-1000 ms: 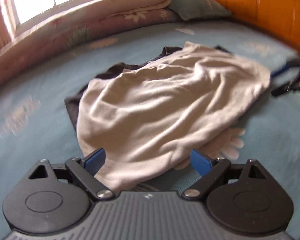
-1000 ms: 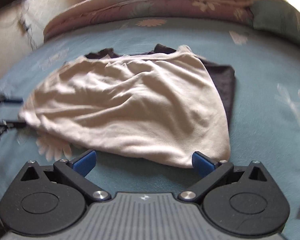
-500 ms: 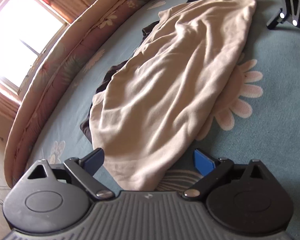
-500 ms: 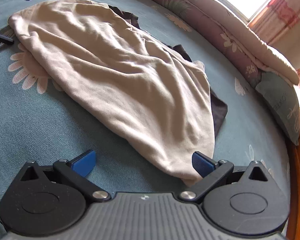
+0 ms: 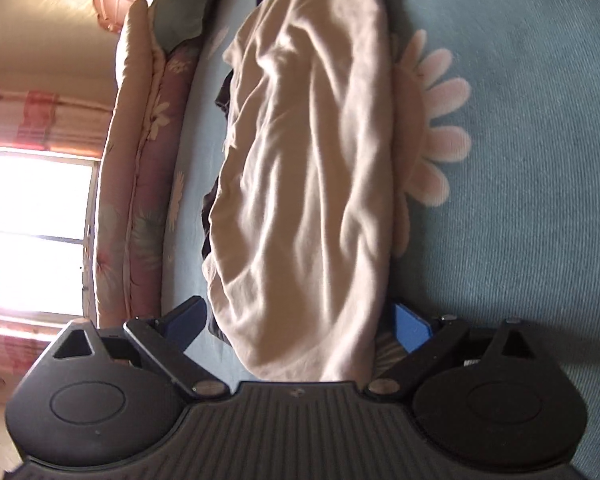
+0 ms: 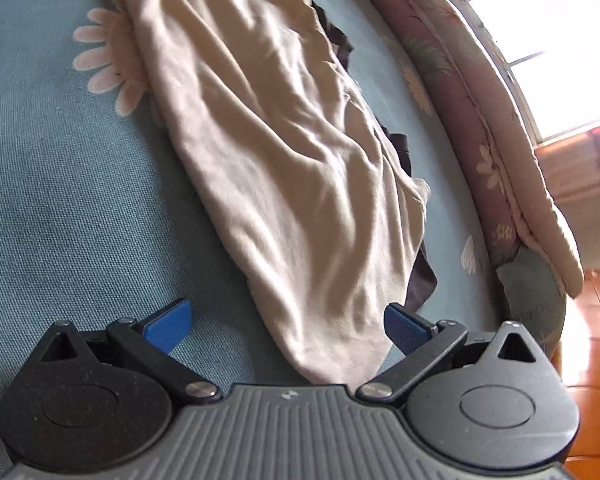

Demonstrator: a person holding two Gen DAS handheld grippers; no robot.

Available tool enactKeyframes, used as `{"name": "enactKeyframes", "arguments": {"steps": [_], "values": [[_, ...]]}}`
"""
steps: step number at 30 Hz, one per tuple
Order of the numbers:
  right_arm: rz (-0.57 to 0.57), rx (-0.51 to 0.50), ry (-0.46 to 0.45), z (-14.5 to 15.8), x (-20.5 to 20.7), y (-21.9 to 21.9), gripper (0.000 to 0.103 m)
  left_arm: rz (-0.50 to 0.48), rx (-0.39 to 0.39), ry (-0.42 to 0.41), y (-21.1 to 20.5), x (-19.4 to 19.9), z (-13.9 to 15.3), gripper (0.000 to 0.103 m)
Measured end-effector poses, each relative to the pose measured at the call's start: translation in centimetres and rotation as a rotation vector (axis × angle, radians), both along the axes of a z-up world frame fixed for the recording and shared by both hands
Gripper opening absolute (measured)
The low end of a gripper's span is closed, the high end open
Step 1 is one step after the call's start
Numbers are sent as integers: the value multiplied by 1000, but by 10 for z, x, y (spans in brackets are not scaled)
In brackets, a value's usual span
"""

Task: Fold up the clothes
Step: 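Roll both tools and lower them beside the side edge of the stacked shirts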

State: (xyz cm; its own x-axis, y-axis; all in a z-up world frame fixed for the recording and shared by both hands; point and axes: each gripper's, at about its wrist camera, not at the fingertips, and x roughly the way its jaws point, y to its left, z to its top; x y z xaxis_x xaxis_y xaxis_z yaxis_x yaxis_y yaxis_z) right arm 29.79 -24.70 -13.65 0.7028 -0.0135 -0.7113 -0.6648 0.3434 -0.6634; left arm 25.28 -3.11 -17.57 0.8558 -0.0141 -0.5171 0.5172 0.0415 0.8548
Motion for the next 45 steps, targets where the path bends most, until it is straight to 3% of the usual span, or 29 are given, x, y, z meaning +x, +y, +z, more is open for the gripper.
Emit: {"name": "enactKeyframes", "arguments": {"steps": [3, 11, 20, 28, 31, 33, 35, 41, 45], "values": [[58, -41, -30, -4, 4, 19, 103, -52, 36, -27, -17, 3, -6, 97], [191, -47, -127, -12, 21, 72, 103, -99, 8, -33, -53, 24, -8, 97], [83, -58, -101, -6, 38, 8, 103, -4, -32, -21, -13, 38, -5, 98], [149, -90, -218, -21, 54, 44, 103, -15, -38, -35, -33, 54, -6, 100], [121, -53, -214, -21, 57, 38, 103, -4, -60, -41, -36, 56, -6, 95], [82, -18, -229, -22, 53, 29, 103, 27, -107, -35, -30, 49, -7, 81], [71, -10, -258, -24, 47, 25, 103, 19, -115, -36, -28, 44, -9, 77], [137, -83, -253, -23, 41, 17, 103, -51, 14, -28, -31, 49, -9, 86], [180, -144, -247, -23, 30, 7, 103, -34, 31, -62, -27, 46, -13, 84]]}}
